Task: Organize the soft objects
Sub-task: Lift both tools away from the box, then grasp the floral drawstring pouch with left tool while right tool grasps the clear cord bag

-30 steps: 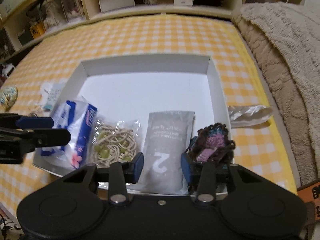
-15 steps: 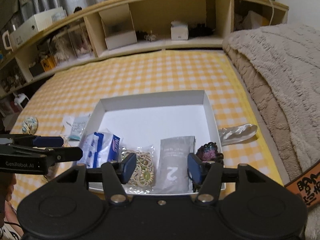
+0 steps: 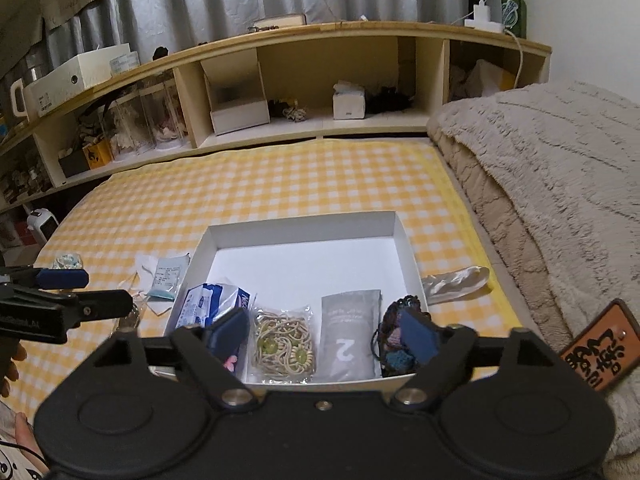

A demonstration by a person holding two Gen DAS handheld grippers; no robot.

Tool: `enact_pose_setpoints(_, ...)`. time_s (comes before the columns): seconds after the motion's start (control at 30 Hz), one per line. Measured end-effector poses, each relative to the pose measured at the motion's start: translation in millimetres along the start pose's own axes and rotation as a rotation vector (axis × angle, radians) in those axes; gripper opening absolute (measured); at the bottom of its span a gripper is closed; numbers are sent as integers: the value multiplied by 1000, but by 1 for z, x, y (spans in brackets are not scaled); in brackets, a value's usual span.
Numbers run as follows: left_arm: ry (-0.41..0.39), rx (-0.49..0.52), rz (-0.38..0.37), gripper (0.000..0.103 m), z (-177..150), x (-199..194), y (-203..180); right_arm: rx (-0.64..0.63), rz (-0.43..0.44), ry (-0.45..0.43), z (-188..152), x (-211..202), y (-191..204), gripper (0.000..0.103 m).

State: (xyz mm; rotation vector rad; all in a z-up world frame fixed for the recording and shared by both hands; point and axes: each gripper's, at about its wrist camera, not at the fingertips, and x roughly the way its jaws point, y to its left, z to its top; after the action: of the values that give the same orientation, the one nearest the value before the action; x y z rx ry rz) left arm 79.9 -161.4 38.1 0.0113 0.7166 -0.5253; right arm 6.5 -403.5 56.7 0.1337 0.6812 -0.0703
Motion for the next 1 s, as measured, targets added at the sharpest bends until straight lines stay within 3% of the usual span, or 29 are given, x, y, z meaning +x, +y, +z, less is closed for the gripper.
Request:
enact_pose_setpoints(0.07, -6, 3, 0, 103, -1, -6, 2, 3, -9, -20, -1, -6, 4, 103)
enact_pose_setpoints(0.53, -65, 7, 10, 103, -7, -39, 31, 5, -81, -62, -7, -23, 33, 103)
enact_pose_setpoints(1.0, -98, -38, 130, 103, -3, -58, 115, 27, -57, -70, -2, 4, 77, 103)
